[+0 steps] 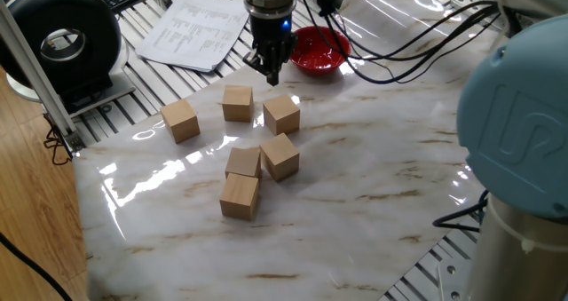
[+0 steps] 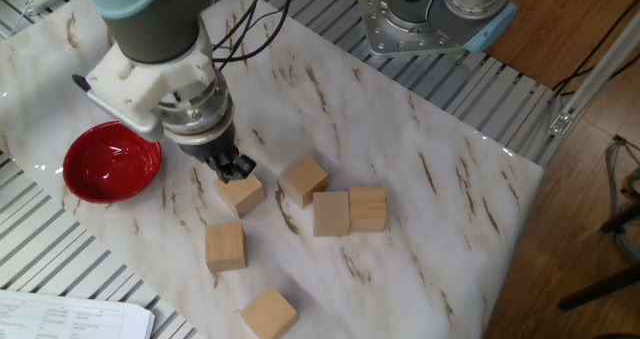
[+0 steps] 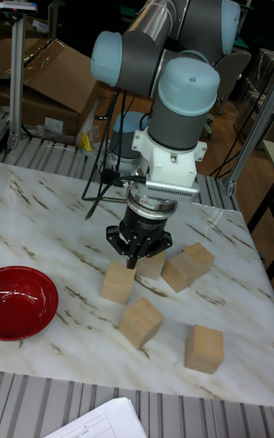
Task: Stack the blocks into a pyramid shape
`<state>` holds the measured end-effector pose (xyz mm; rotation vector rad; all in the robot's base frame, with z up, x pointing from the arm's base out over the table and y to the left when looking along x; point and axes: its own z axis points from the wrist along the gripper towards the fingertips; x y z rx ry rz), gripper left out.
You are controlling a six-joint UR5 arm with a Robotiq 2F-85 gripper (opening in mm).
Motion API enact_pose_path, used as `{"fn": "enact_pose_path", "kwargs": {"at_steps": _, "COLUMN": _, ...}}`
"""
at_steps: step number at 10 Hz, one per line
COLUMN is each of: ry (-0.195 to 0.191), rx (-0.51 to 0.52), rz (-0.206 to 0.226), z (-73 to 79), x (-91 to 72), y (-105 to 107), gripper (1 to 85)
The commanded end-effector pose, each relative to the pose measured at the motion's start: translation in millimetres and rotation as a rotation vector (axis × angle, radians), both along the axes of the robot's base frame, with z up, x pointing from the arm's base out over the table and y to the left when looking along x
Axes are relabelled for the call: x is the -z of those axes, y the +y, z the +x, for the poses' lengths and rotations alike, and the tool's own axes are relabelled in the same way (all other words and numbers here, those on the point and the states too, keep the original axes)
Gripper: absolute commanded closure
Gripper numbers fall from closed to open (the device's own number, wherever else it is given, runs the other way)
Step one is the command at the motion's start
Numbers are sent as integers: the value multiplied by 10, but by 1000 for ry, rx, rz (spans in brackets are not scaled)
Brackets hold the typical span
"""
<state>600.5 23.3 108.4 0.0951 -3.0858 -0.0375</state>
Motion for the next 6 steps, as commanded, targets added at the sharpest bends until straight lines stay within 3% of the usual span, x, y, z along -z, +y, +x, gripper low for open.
{"fn": "enact_pose_path", "kwargs": {"at_steps": 1, "ry": -6, "rx": 26, "rz": 26, "z": 73, "x": 58, "y": 109, "gripper": 843}}
{"fn": "enact_pose_path", "kwargs": {"at_steps": 6, "ry": -15, "rx": 24, "rz": 42, "z": 96, "x": 40, "y": 149, "gripper": 843}}
